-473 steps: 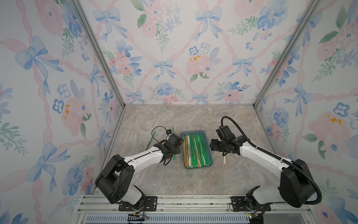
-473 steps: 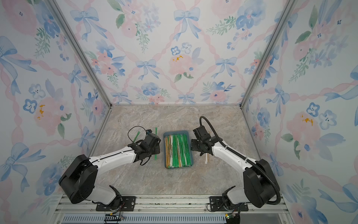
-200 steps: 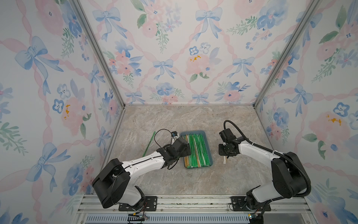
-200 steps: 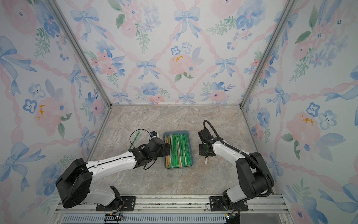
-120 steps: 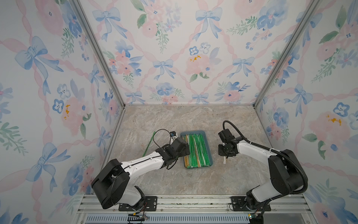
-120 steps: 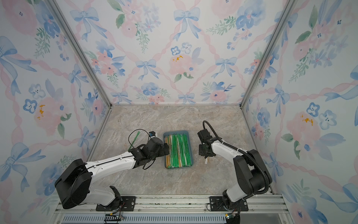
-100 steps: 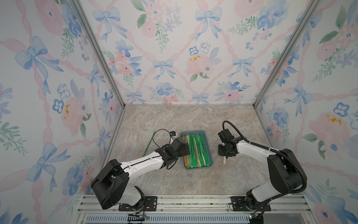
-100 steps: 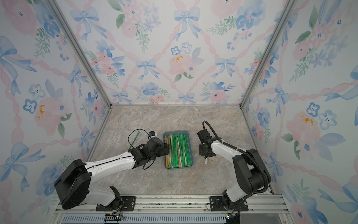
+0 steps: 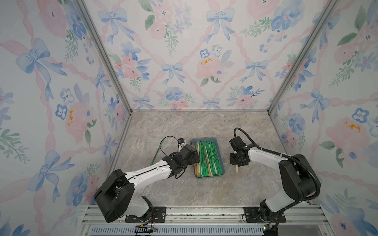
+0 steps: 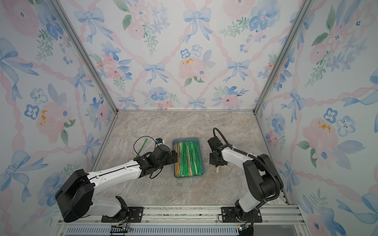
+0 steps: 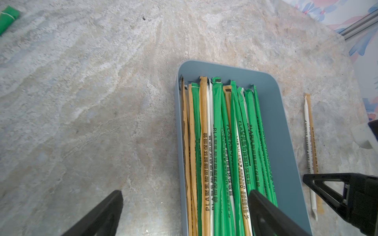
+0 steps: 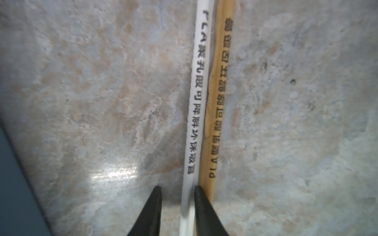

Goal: Put the straws into the storage box
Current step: Pick up the straw from the center of the board.

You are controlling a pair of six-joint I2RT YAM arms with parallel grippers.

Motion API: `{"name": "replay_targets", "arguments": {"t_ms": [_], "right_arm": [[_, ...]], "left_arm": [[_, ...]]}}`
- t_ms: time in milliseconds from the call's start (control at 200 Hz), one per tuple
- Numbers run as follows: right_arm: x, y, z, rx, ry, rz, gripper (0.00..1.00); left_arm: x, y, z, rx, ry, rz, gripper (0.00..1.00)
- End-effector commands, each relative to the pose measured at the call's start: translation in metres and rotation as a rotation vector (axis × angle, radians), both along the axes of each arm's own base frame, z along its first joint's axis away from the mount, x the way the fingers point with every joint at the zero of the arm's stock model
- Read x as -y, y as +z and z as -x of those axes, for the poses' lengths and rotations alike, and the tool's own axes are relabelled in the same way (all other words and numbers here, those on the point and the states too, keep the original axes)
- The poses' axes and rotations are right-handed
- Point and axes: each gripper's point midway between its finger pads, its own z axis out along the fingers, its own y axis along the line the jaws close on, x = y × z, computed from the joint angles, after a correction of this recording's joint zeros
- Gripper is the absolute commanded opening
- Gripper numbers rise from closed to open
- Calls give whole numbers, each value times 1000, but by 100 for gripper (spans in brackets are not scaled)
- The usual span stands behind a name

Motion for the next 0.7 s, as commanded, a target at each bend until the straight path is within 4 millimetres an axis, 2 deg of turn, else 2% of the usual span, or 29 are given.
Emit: {"name": "replay_targets", "arguments": {"t_ms": [0, 245, 330, 425, 535, 640, 695], "right_arm": [[-7, -5, 2, -26, 24, -1, 28], [-12, 1, -2, -9, 34, -19, 15], [-15, 10, -5, 14, 35, -31, 13], [-24, 30, -10, 70, 47, -63, 10], [-50, 61, -16, 151, 90, -170, 9], [-92, 88, -16, 225, 169, -335, 9], [-116, 95, -12, 234, 214, -409, 10]], "left_arm": [[-7, 0, -2, 9, 13, -14, 98], [-10, 2, -3, 15, 19, -13, 98], [-13, 3, -3, 17, 24, -15, 98], [-19, 4, -3, 26, 34, -19, 98], [-30, 7, -6, 40, 54, -23, 98], [-42, 11, -9, 55, 71, -30, 98], [-48, 15, -11, 65, 82, -29, 98]]}}
